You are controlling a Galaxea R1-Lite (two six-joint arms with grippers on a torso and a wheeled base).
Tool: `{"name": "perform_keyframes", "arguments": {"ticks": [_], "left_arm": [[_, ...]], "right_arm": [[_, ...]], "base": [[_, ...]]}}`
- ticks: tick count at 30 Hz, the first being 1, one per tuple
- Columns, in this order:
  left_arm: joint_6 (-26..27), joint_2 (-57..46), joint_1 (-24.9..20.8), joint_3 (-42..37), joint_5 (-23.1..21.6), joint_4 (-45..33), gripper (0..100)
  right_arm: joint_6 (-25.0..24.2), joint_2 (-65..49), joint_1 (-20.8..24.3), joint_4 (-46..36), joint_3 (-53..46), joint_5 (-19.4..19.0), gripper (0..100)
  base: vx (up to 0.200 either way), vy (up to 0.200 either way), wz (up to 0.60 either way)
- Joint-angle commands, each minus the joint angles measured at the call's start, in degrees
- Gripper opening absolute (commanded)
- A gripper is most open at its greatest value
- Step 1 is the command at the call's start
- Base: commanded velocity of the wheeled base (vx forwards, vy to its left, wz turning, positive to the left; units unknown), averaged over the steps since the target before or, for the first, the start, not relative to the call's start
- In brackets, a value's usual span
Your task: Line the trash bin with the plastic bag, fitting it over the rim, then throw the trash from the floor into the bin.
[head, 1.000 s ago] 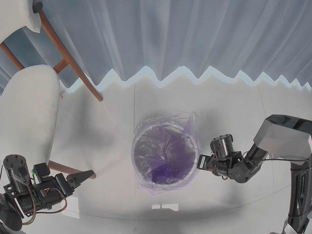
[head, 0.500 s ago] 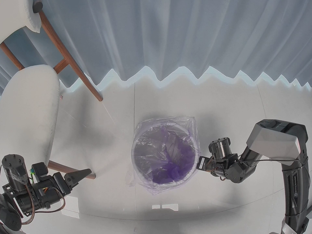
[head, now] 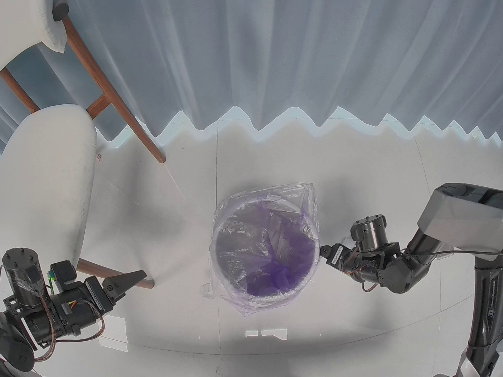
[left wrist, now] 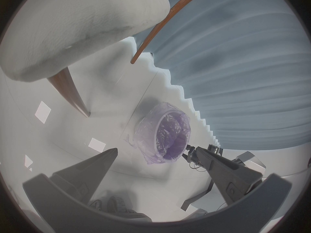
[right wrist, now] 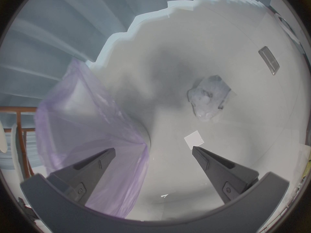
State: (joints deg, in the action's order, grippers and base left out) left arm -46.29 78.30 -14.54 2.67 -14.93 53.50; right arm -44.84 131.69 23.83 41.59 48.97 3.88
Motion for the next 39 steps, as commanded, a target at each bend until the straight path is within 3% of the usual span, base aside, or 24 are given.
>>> {"name": "perform_keyframes", "arguments": {"ticks": [1,8,15,23,38,39], "left_arm": [[-0.12,-0.87,0.39,-0.56,0.26,0.28,100],[-0.29,-1.04,0.48,-2.58,0.61,0.72,100],[-0.38,-2.27,1.01,-2.58,0.52,2.13,100],[-0.47,-9.13,0.92,-2.58,0.08,1.34,100],[-0.12,-10.36,3.64,-2.58,0.61,0.28,100],[-0.03,-10.36,3.91,-2.58,0.61,0.28,100]], "right_arm": [[-1.22,-10.23,-0.81,0.15,-7.31,-2.73,100],[-1.13,-15.5,-2.74,0.15,-9.68,-4.14,100],[2.39,-15.24,-4.94,0.15,-2.83,-9.77,100],[7.84,-7.51,-4.85,0.33,8.34,-12.84,100],[7.92,6.21,-5.29,2.79,23.1,-14.07,100],[7.84,6.82,-5.29,2.79,23.72,-14.07,0]], "base": [[0.0,0.0,0.0],[0.0,0.0,0.0],[0.0,0.0,0.0],[0.0,0.0,0.0],[0.0,0.0,0.0],[0.0,0.0,0.0]]}}
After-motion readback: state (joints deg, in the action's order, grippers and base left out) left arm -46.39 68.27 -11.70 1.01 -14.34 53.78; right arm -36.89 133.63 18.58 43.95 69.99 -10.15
